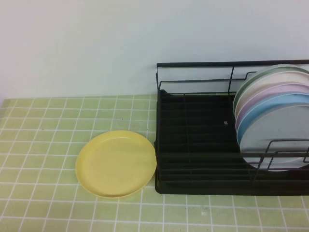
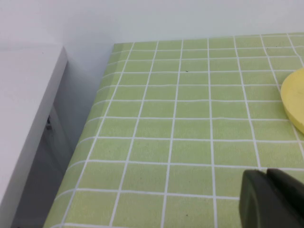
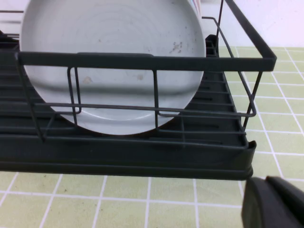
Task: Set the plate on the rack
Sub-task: 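Reach the gripper toward the yellow plate on the table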
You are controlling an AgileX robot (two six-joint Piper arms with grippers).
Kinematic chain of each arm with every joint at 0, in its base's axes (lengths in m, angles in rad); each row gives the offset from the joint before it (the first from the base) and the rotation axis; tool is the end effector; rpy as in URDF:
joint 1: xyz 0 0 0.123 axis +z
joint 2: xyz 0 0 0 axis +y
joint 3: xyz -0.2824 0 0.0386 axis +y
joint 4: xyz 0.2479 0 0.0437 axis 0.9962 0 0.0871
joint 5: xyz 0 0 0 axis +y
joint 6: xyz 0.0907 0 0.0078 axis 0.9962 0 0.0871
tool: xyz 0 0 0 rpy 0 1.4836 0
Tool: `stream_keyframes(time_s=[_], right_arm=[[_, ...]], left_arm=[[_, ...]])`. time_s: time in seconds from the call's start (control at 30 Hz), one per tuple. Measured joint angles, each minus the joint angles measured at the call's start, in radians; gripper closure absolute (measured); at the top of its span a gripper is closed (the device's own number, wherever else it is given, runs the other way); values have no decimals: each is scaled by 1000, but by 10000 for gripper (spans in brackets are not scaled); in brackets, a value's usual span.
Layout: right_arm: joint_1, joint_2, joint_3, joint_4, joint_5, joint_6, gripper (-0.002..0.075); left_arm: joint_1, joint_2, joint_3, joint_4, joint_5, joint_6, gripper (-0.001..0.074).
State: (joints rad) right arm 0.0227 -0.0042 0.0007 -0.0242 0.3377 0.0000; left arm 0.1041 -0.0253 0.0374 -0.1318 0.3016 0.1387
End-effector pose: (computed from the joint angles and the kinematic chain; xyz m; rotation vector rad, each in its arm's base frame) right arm 0.0534 0.0005 0.1826 -0.0357 1.8174 -0.0074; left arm 0.0539 0.0020 0.1748 -0.0540 1.7941 0.0486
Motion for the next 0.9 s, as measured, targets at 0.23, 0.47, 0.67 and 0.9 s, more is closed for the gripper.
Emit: stream_keyframes(time_s=[0.23,0.47,0.67,0.9], right_arm=[[0,0,0,0,0,0,727],[0,0,0,0,-28,0,727],[0,0,0,-9,-28,0,727],[0,0,0,-9,-28,0,727]], left_arm=[[0,0,0,0,-4,0,735],[0,0,0,7,-14,0,735],[0,0,0,7,-14,0,735],[0,0,0,7,-18,0,735]])
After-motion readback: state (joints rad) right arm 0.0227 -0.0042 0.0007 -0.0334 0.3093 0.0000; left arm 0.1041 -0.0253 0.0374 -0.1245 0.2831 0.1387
